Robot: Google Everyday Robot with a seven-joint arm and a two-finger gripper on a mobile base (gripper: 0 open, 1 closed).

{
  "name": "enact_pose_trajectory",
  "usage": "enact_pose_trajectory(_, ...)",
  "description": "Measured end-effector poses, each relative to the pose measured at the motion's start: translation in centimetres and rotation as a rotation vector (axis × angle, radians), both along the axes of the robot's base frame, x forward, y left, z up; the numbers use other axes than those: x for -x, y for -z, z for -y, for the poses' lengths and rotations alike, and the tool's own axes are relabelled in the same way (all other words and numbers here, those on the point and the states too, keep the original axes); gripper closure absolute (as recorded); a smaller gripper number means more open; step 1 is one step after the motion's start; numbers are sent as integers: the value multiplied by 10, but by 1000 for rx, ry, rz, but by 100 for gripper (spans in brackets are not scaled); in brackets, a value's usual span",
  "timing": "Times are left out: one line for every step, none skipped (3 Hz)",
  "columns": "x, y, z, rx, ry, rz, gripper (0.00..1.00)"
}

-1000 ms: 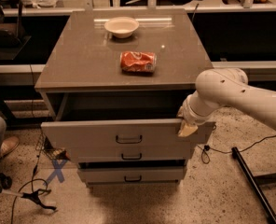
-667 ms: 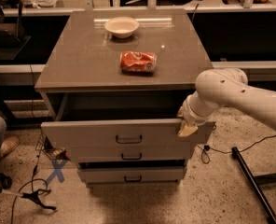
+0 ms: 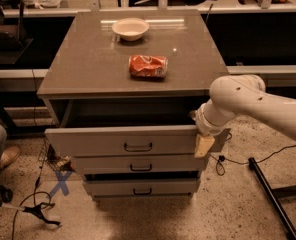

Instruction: Open top drawer

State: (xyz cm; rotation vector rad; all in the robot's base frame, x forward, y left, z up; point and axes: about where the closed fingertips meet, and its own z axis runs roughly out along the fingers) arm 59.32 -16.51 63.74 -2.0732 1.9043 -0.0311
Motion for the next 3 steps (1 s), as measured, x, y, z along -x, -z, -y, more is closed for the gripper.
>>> enact_pose_trajectory(0,0,0,0,0,0,0)
enact_pose_trajectory(8,2,0,38,-17,-48,0)
enact_pose_trajectory(29,-3,13,88,-10,-137,2)
